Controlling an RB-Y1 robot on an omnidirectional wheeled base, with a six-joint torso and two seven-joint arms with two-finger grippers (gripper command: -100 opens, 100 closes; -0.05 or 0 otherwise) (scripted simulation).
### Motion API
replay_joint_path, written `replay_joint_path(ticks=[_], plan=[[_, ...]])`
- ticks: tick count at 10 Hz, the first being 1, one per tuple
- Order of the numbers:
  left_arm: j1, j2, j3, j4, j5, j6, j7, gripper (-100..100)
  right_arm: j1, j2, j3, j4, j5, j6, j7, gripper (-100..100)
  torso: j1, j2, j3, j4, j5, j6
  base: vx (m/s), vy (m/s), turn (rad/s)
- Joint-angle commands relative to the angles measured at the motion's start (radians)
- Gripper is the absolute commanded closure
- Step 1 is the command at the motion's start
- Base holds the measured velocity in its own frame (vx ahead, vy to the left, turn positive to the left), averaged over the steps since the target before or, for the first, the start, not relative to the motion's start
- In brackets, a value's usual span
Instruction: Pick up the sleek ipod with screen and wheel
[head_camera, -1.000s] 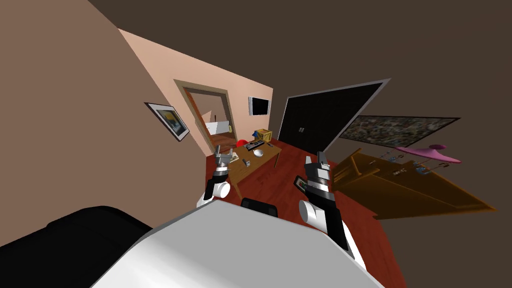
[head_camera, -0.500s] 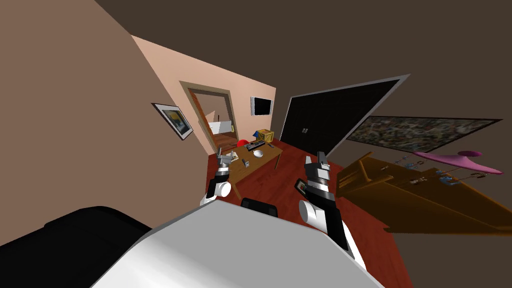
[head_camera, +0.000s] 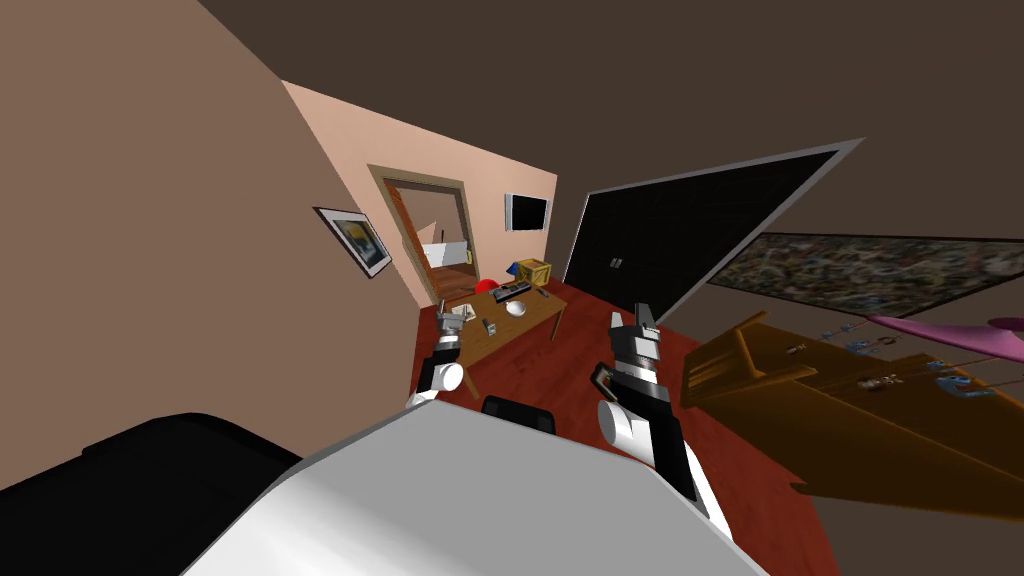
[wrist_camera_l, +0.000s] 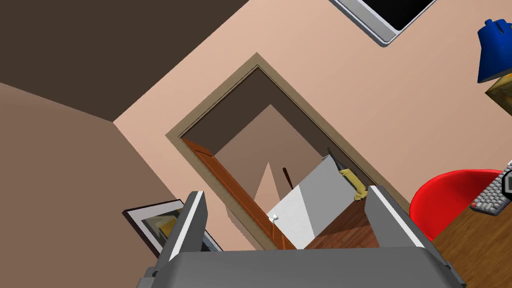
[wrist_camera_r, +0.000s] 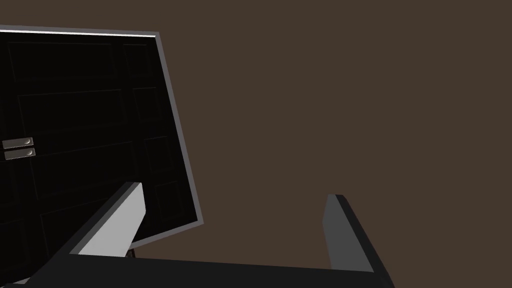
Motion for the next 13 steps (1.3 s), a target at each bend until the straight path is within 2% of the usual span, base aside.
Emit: replay_joint_path(ticks=[1,2,3,4,5,6,7,8,9,10,11,12,13], plan=[[-0.013,0.007,-0.002,0.05,0.05,-0.006,0.0,-100,0.0,0.0,0.0,0.0,0.0,0.0,0.0,0,0.0,0.0,0.0,0.0,0.0,0.0,0.063,-0.076,0.092],[-0.013,0.007,-0.002,0.05,0.081,-0.006,0.0,-100,0.0,0.0,0.0,0.0,0.0,0.0,0.0,0,0.0,-0.001,-0.001,0.0,0.0,0.0,0.054,-0.071,0.064],[-0.027,0.006,-0.003,0.09,0.112,-0.004,-0.006,-100,0.0,0.0,0.0,0.0,0.0,0.0,0.0,0,0.0,-0.001,0.0,0.0,0.0,0.0,0.048,-0.086,0.102],[-0.027,0.006,-0.003,0.09,0.142,-0.004,-0.006,-100,0.0,0.0,0.0,0.0,0.0,0.0,0.0,0,-0.001,0.0,0.0,0.0,0.0,0.0,0.055,-0.072,0.055],[-0.027,0.006,-0.003,0.09,0.151,-0.004,-0.006,-100,0.0,0.0,0.0,0.0,0.0,0.0,0.0,0,0.0,-0.001,0.0,0.0,0.0,0.0,0.03,-0.027,-0.002],[-0.042,0.005,-0.005,0.131,0.191,-0.002,-0.013,-100,0.0,0.0,0.0,0.0,0.0,0.0,0.0,0,0.003,0.001,0.0,0.0,0.0,0.0,0.04,-0.046,0.085],[-0.042,0.005,-0.005,0.131,0.216,-0.002,-0.013,-100,0.0,0.0,0.0,0.0,0.0,0.0,0.0,0,0.002,0.0,0.0,0.0,0.001,0.0,0.045,-0.053,0.061],[-0.056,0.003,-0.006,0.172,0.248,0.0,-0.021,-100,0.0,0.0,0.0,0.0,0.0,0.0,0.0,0,0.002,0.0,0.0,0.0,0.0,0.0,0.081,-0.053,0.107],[-0.056,0.003,-0.006,0.172,0.281,0.0,-0.021,-100,0.0,0.0,0.0,0.0,0.0,0.0,0.0,0,0.002,-0.002,-0.001,0.0,0.0,0.0,0.072,-0.058,0.044],[-0.071,0.0,-0.007,0.212,0.314,0.002,-0.028,-100,0.0,0.0,0.0,0.0,0.0,0.0,0.0,0,0.001,-0.002,-0.001,0.0,0.0,0.0,0.064,-0.068,0.08],[-0.071,0.0,-0.007,0.213,0.344,0.002,-0.028,-100,0.0,0.0,0.0,0.0,0.0,0.0,0.0,0,0.001,-0.002,-0.001,0.0,0.0,0.0,0.045,-0.061,0.044],[-0.085,-0.003,-0.007,0.254,0.374,0.005,-0.037,-100,0.0,0.0,0.0,0.0,0.0,0.0,0.0,0,0.001,0.0,0.0,0.0,0.0,0.0,0.056,-0.063,0.084],[-0.085,-0.003,-0.007,0.254,0.404,0.005,-0.037,-100,0.0,0.0,0.0,0.0,0.0,0.0,0.0,0,0.001,-0.001,-0.001,0.0,0.0,0.0,0.053,-0.049,0.038]])
